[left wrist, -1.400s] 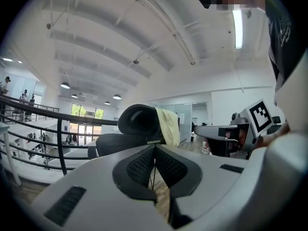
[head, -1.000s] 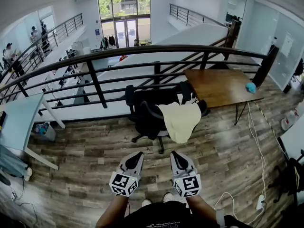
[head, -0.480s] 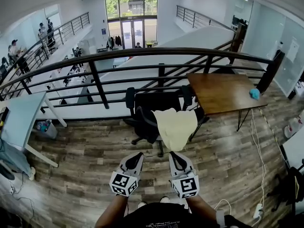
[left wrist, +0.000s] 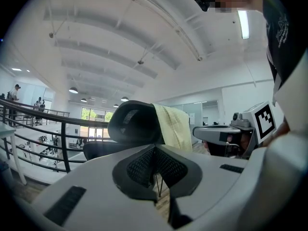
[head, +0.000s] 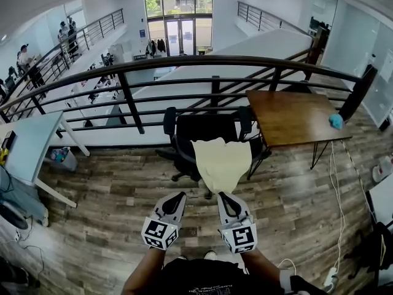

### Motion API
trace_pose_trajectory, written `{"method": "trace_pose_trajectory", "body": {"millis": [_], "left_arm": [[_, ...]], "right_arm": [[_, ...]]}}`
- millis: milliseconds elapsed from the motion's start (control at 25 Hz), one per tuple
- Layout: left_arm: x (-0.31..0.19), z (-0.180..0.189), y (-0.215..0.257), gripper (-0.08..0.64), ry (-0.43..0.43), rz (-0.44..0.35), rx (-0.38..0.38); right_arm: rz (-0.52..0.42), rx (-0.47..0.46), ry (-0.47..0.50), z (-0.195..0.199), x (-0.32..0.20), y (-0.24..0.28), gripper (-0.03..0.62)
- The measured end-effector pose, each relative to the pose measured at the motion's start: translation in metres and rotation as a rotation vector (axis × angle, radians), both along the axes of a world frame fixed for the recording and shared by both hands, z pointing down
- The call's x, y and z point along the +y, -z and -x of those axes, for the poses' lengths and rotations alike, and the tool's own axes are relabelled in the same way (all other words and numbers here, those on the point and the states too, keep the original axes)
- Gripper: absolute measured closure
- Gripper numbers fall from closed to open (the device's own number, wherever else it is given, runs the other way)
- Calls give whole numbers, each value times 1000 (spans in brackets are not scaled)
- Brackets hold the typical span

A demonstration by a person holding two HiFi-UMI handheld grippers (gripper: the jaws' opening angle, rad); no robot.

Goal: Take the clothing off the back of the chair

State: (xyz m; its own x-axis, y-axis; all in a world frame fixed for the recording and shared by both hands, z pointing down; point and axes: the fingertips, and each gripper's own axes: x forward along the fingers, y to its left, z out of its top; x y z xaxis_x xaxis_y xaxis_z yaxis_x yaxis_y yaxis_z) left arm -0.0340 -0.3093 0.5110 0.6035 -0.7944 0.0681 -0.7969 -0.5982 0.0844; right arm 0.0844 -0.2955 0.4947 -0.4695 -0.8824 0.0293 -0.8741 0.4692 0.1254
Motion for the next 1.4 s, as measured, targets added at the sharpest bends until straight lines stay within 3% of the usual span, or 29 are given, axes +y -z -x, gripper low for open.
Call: {"method": "trace_pose_trajectory", "body": {"millis": [240, 440, 760, 1120, 1400], "left_arm": [[-2, -6, -1, 548, 8, 11, 16], [-8, -6, 0, 548, -31, 7, 6], [-15, 7, 6, 548, -58, -5, 0], [-18, 8, 4, 548, -99, 2, 7], [-17, 0, 1, 548, -133, 3, 26]], "right_arm": [[-26, 24, 33, -2, -6, 10, 571], [-13, 50, -26, -6, -12, 15, 571], [-40, 5, -121, -18, -19, 18, 571], [4, 21, -248, -31, -23, 8, 571], [-17, 14, -247, -34, -17, 13, 568]]}}
